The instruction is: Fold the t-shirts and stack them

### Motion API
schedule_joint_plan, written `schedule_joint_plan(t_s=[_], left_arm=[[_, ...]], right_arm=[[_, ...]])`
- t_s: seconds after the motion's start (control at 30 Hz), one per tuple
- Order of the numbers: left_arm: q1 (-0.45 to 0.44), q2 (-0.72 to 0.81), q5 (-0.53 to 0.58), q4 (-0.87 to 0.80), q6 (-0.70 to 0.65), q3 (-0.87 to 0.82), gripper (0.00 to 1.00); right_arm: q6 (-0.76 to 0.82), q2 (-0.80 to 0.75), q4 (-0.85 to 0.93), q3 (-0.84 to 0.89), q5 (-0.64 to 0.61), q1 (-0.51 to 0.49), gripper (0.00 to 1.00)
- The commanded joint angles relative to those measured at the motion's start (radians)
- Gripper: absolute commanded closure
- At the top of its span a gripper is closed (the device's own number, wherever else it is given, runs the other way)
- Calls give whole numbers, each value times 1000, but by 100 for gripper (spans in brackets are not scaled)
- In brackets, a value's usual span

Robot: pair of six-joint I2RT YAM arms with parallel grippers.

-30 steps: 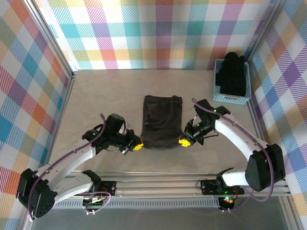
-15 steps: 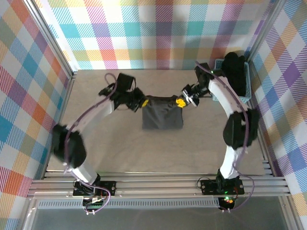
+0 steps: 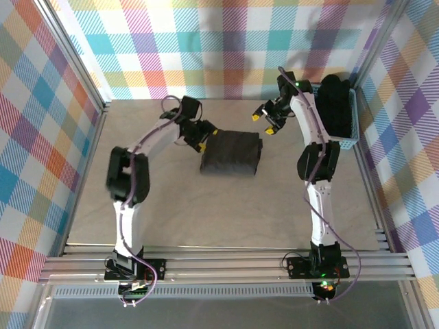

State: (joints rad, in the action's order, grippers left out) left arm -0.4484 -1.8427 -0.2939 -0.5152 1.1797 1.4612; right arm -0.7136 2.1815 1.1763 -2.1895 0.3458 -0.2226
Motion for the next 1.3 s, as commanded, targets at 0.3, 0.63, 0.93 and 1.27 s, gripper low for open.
schedule_joint_plan(t_s=[0.3,0.63,0.93,1.27], left_arm=[[-361,24,349,673,624,-377,17],[-439,-111,589,797,647,-334,18],[-434,-309,605,826,684,-169,33],[-300,-323,636,844,661,-205,100]], right_arm=[[-72,-883,-978,1197,168,-25,36],[-41,-1024,-953,1355,239,-6,35],[-6,-1041,-897,1353,269,3,36],[-5,-1024,-868,1336,279,23,35]])
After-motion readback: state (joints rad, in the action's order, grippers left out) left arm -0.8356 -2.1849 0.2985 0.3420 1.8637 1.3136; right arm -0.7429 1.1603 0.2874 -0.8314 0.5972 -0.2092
